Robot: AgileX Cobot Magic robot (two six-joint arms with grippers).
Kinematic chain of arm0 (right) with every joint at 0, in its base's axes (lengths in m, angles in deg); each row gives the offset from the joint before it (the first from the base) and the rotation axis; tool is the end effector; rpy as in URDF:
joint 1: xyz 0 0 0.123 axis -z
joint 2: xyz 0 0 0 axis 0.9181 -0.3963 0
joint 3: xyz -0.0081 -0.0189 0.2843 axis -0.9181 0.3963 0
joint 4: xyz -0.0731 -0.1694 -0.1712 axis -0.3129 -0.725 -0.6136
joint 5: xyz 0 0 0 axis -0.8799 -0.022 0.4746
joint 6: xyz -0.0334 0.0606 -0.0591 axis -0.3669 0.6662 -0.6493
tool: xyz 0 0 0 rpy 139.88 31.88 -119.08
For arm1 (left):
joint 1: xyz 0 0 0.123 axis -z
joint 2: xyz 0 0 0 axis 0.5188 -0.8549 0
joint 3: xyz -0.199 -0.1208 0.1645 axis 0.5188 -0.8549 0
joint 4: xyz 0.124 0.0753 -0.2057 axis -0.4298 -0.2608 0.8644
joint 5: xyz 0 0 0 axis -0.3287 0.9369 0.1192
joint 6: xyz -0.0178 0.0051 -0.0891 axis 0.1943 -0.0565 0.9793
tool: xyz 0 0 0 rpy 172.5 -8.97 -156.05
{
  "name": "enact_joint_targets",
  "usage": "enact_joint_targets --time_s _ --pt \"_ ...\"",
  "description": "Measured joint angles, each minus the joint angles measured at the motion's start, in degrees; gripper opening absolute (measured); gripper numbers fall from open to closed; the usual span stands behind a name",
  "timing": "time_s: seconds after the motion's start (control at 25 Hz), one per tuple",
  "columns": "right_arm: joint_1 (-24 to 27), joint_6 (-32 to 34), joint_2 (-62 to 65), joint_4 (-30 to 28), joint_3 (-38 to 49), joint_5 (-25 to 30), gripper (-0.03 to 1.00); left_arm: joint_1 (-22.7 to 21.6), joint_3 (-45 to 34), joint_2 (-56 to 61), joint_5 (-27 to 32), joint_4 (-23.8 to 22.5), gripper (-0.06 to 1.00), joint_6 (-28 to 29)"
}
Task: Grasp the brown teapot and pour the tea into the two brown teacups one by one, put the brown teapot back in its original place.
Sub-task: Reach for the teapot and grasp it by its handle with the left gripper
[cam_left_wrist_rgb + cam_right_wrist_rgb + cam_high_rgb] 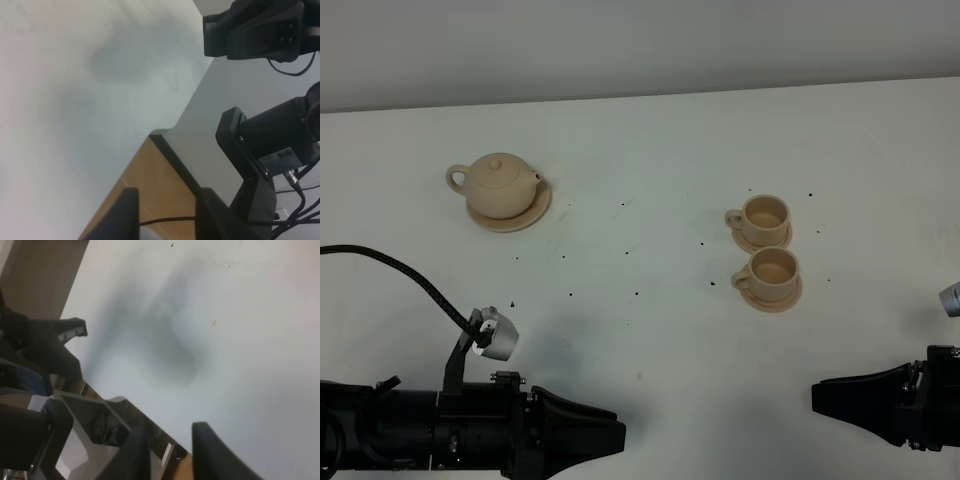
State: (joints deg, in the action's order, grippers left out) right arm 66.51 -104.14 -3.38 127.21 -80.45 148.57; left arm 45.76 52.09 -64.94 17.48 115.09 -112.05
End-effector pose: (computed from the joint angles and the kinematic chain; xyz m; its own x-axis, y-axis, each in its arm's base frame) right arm 0.1409 0.0793 0.1492 -0.8578 -0.0558 -0.5109 -0.4690 0.4915 0.7338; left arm 0.1511 -0.1159 0.1273 -0.8178 0.1971 -0.5407 0.5656 0.4494 -0.6915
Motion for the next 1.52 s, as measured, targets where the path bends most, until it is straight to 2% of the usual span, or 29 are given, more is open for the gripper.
enact_joint_targets --time_s 0.68,0.96,1.2,1.36,1.52 --pt "0.00 0.00 0.00 0.10 0.00 0.26 0.24 0.00 0.00 0.00 0.44 0.00 0.32 0.00" --pt "0.00 1.26 -0.05 0.11 -2.97 7.50 0.24 -0.05 0.00 0.00 4.38 0.00 0.32 0.00" --pt "0.00 12.67 2.70 -7.23 -12.03 6.96 0.24 -0.05 1.89 1.69 5.22 0.00 0.32 0.31" --pt "0.00 23.34 9.62 -14.43 -18.15 2.40 0.24 -0.05 4.30 3.54 5.33 -0.05 0.32 3.03" --pt "0.00 36.17 18.02 -24.93 -22.40 -2.59 0.24 -0.05 7.17 5.23 4.57 -0.08 0.32 6.91"
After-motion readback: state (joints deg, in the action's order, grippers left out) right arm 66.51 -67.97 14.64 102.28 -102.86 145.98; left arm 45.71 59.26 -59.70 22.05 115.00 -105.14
